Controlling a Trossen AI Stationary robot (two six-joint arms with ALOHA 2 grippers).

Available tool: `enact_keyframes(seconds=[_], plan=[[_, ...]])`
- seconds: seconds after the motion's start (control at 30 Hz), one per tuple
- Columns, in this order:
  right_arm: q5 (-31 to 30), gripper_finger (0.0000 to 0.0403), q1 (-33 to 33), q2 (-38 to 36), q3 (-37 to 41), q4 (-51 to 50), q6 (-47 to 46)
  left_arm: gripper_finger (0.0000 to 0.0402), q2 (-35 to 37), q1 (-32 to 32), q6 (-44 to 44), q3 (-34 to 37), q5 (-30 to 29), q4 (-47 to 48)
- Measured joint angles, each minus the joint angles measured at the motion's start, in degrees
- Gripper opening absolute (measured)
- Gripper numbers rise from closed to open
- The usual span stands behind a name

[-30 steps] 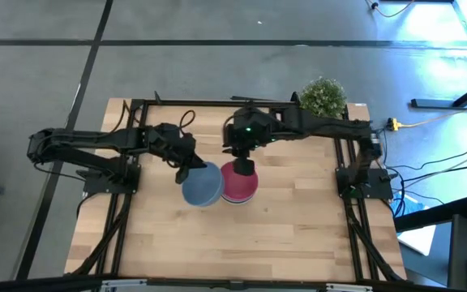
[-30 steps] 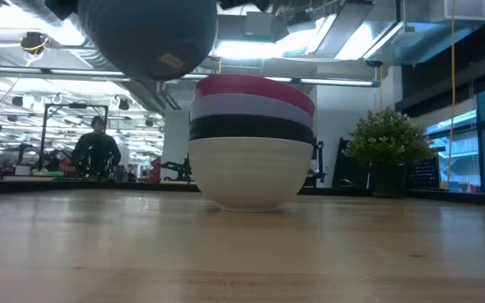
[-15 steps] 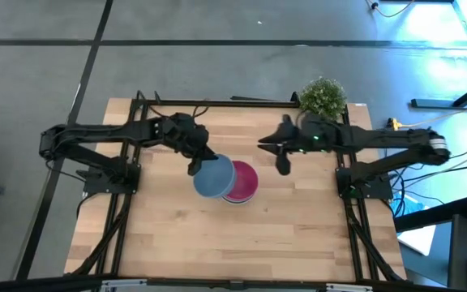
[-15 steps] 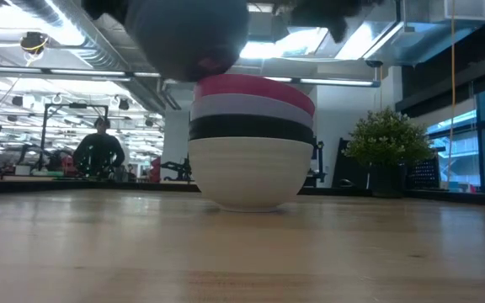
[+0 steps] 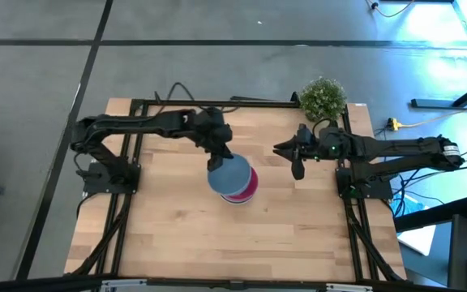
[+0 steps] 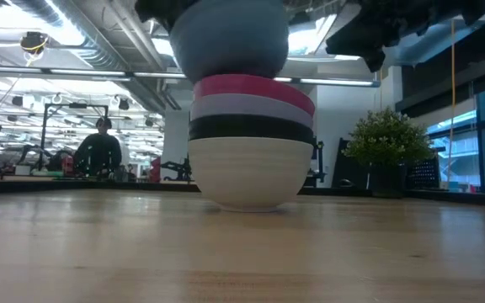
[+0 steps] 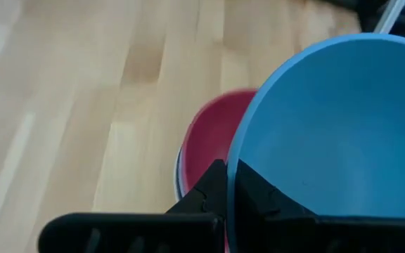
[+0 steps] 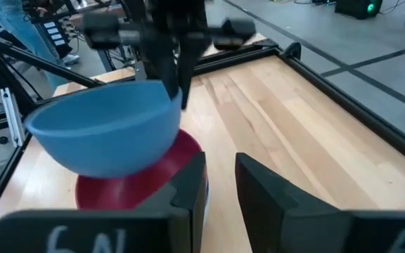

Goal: Nest bowls inside each other
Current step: Stack the blue bowl on top of the pink bowl

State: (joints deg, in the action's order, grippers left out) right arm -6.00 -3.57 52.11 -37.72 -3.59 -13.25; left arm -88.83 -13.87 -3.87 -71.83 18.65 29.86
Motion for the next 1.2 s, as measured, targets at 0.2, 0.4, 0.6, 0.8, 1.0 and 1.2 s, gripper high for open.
enact_keyframes(seconds=[0.2, 0.4, 0.6, 0.8, 1.0, 1.2], plan=[[-0.03, 0.0081, 0.0, -1.07, 0.55, 0.05, 1.66, 0.0, -5.9, 0.04, 1.04, -4.02, 0.31, 3.17], [-0.04, 0.0081, -0.07, -1.04, 0.57, -0.42, 3.06, 0.0, -9.23, 0.04, 1.08, -6.11, 0.35, 4.32], [-1.11, 0.0081, -0.07, -1.04, 0.57, -0.75, 3.43, 0.0, -9.58, 0.09, 1.01, -6.19, -0.76, 5.92], [-1.11, 0.0081, -0.07, -1.04, 0.57, -0.73, 3.36, 0.0, -9.58, 0.64, 0.55, -6.19, -3.04, 7.11], [-1.84, 0.0081, -0.07, -1.04, 0.55, -0.73, 3.33, 0.0, -10.34, 1.51, 0.53, -6.21, -3.44, 7.21], [-1.92, 0.0081, -0.07, -1.04, 0.57, -0.57, 3.25, 0.0007, -10.28, 1.7, 0.03, -6.21, -2.84, 7.56]])
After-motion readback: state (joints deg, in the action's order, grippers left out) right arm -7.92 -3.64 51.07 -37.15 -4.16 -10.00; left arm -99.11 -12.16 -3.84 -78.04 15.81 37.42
